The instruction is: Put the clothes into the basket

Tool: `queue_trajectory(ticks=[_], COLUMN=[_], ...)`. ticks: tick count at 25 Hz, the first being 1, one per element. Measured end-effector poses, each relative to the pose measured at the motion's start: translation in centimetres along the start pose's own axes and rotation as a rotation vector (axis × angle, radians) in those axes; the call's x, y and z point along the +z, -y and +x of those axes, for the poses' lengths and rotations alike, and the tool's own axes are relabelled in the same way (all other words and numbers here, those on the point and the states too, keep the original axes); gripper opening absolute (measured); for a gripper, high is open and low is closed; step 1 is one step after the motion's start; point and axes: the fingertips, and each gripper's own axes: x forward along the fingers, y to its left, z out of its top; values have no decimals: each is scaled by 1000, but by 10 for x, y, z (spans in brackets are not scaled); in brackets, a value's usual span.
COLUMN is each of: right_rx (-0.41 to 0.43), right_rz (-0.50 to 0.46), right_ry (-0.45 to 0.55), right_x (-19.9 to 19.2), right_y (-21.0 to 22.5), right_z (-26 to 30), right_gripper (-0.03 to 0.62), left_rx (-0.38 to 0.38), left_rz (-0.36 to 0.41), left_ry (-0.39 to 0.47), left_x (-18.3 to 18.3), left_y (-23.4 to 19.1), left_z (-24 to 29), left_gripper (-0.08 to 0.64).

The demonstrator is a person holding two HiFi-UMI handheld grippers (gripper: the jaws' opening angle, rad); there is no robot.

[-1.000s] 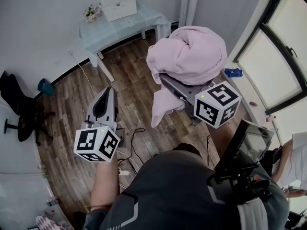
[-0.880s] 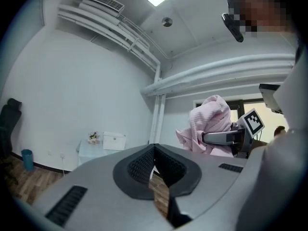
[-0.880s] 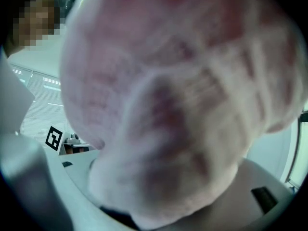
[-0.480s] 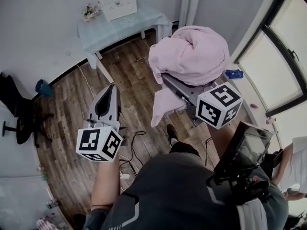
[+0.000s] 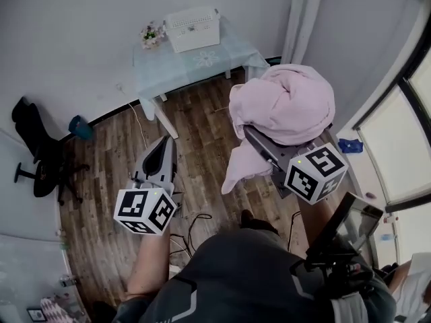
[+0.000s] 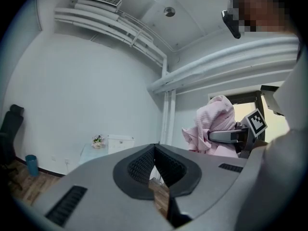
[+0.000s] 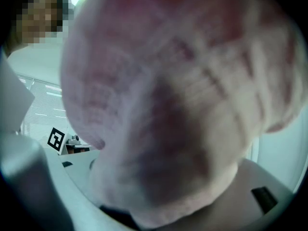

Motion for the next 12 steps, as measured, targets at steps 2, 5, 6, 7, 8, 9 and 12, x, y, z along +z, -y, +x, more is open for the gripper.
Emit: queue_trajectory(ticks=[2,5,6,7,8,9,12], right_rx=[6,7,8,9,11,14,31], right_rz=[-5,-10,-9,-7,-6,-5,3], right_ry=[3,13,16,19,21,21,19], right_x=[6,12,13,13,13,13,14], right_y=[27,35,34,32,32,31,36], right_z=[14,19,18,16,15,15,23], right_gripper=[331,331,331,331,331,331,331], left_rx=[20,36,44,54,65,77,95], left_rz=[1,10,17,25,32,37,46], left_ry=[-6,6,11,15,19,20,12], left_x=[2,5,6,7,8,9,12], left_y=[-5,-9,-9,-10,-12,-14,-21], left_z=[26,31,28,25,23,22,28], left_gripper=[9,9,9,9,9,9,9])
